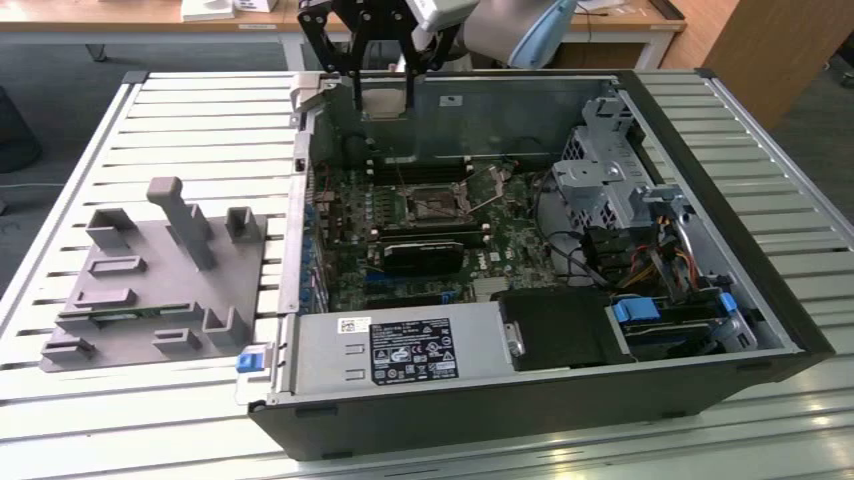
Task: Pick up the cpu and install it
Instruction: 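Pick up the cpu and move it towards the insertion slot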
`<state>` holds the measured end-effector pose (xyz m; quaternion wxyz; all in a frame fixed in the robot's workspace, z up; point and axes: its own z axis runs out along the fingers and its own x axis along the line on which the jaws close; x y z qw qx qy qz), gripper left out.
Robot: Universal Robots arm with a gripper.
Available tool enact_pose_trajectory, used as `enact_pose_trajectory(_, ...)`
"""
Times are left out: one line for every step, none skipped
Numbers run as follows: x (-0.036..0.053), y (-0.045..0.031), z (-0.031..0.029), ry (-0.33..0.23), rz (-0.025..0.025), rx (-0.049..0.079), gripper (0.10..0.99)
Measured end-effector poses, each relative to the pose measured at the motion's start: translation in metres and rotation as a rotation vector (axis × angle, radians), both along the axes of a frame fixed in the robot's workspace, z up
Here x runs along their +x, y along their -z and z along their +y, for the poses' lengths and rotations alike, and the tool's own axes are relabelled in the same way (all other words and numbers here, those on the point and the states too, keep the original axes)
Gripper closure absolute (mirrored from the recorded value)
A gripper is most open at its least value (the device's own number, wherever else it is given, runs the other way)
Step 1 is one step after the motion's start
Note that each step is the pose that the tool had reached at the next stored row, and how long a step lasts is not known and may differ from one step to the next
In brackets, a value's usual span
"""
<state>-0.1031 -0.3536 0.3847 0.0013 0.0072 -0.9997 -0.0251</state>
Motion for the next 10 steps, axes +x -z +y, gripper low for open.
enact_pose_trajectory(0.0026, 0.0001, 0.0006, 0.0, 0.0, 0.0, 0.553)
enact_pose_trajectory(0.005, 0.0002, 0.0012, 0.0, 0.0, 0.0, 0.553)
enact_pose_trajectory(0.0072, 0.0003, 0.0018, 0.0, 0.0, 0.0, 0.553)
enact_pose_trajectory(0.0092, 0.0003, 0.0027, 0.0, 0.0001, 0.0, 0.553)
enact_pose_trajectory(0.011, 0.0005, 0.0035, 0.0, 0.0, 0.0, 0.553)
enact_pose_trajectory(0.0132, 0.0006, 0.0043, 0.0, 0.0, 0.0, 0.553)
enact_pose_trajectory(0.0155, 0.0007, 0.005, 0.0, 0.0001, 0.0, 0.553)
enact_pose_trajectory(0.0181, 0.0008, 0.0055, 0.0, 0.0, 0.0, 0.553)
enact_pose_trajectory(0.0206, 0.0008, 0.006, 0.0, 0.0, 0.0, 0.553)
enact_pose_trajectory(0.0227, 0.001, 0.0065, 0.0, -0.0002, 0.0, 0.553)
